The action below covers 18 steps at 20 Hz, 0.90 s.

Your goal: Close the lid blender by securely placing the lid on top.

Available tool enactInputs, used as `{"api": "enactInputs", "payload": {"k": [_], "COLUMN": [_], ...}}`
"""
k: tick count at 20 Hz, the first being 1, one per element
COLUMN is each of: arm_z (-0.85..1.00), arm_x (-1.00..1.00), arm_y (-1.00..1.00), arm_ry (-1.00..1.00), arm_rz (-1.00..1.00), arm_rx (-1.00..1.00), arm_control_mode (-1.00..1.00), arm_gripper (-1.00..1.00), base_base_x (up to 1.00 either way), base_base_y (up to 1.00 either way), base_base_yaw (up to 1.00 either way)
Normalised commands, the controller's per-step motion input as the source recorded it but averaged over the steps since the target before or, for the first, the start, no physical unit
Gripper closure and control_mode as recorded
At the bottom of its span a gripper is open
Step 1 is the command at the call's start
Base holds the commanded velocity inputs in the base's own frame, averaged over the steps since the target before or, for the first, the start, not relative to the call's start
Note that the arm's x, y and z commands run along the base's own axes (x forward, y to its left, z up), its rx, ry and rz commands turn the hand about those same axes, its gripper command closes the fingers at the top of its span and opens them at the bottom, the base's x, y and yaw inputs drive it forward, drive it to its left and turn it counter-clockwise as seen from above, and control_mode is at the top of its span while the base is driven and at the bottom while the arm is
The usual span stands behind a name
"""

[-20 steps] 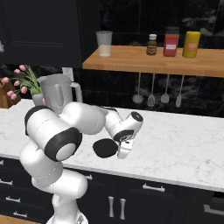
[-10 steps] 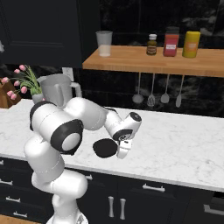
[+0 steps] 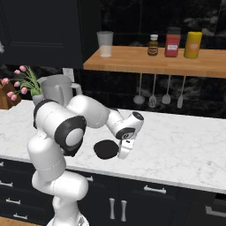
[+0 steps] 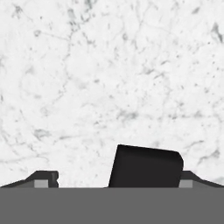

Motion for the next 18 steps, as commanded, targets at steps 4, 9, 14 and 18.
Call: {"api": "enactInputs", "payload": {"k": [4, 9, 14, 18], "arm_z": [-0.18, -0.02, 0.00, 0.00], "arm_x": [0.00, 0.00, 0.00, 0.00], "arm_y": [0.11, 0.00, 0.00, 0.01], "arm_ry": [0.04, 0.03, 0.00, 0.00], "arm_rz": [0.00, 0.00, 0.00, 0.00], "arm_rx": [-0.01, 0.00, -0.01, 0.00], "arm_control_mode": [-1.00, -1.00, -1.00, -1.00], "arm_gripper": [1.00, 1.00, 1.00, 1.00], "base_base_x": [0.00, 0.00, 0.00, 0.00], "base_base_y": [0.00, 0.00, 0.00, 0.00], "base_base_yaw": [0.00, 0.00, 0.00, 0.00]}}
